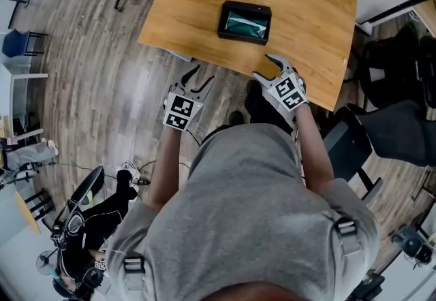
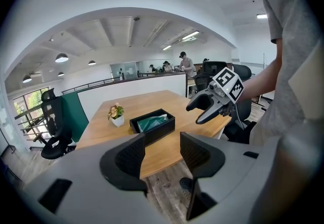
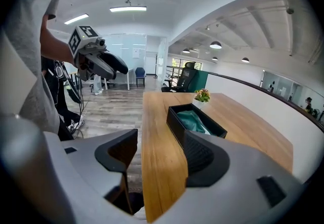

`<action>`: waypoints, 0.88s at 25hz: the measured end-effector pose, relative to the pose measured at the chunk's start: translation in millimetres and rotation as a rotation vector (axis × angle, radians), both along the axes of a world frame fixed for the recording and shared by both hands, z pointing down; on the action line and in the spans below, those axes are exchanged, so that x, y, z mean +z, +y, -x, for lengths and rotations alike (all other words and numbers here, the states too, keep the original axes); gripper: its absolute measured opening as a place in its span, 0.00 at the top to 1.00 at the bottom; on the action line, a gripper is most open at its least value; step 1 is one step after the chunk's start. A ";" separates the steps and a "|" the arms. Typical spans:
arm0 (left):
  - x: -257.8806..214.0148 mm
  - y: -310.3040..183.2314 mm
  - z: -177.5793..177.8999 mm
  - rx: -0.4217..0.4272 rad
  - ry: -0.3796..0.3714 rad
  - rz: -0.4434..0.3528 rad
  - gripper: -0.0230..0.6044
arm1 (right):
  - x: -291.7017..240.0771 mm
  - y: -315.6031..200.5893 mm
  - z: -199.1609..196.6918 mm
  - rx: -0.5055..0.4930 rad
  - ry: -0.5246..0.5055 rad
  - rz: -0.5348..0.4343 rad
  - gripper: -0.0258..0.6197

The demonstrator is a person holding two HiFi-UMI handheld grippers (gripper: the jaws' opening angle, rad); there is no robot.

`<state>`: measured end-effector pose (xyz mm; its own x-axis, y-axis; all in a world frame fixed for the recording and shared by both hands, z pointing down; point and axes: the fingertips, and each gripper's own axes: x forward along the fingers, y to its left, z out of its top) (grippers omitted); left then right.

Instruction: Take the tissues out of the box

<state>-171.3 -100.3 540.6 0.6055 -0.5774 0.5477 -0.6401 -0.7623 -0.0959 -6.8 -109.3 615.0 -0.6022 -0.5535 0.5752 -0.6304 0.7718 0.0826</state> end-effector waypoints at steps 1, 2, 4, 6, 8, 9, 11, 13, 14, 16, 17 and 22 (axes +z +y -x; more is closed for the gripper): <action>-2.4 -8.7 -2.7 -0.008 0.013 0.002 0.60 | 0.4 -7.0 1.0 -0.016 0.006 0.001 0.51; -4.9 -17.1 -5.4 -0.017 0.027 0.003 0.60 | 1.5 -13.2 1.7 -0.034 0.013 0.004 0.51; -8.2 -32.1 -10.6 -0.028 0.040 0.003 0.60 | 4.9 -24.0 2.0 -0.065 0.025 0.011 0.51; -8.8 -45.3 -16.0 -0.028 0.034 0.000 0.60 | 8.6 -35.2 -0.1 -0.081 0.029 0.023 0.51; -8.6 -57.2 -21.1 -0.028 0.032 0.000 0.60 | 13.4 -47.4 -4.7 -0.086 0.034 0.037 0.51; -8.3 -62.0 -23.2 -0.031 0.032 0.002 0.60 | 15.5 -52.9 -6.5 -0.090 0.037 0.044 0.51; -7.1 -69.0 -25.2 -0.042 0.031 0.007 0.60 | 18.3 -62.7 -7.6 -0.105 0.039 0.054 0.51; -5.9 -74.5 -24.0 -0.060 0.028 0.011 0.60 | 18.8 -73.6 -5.7 -0.124 0.038 0.057 0.51; -5.3 -76.9 -23.0 -0.071 0.028 0.013 0.60 | 18.5 -79.6 -4.2 -0.133 0.036 0.056 0.51; -3.1 -80.6 -22.0 -0.094 0.029 0.020 0.60 | 18.2 -90.8 -3.5 -0.147 0.032 0.057 0.51; -2.2 -82.0 -22.5 -0.106 0.029 0.023 0.60 | 18.2 -96.4 -4.3 -0.154 0.031 0.059 0.51; -1.1 -88.1 -22.8 -0.150 0.021 0.036 0.60 | 21.4 -124.4 -6.2 -0.177 0.025 0.059 0.53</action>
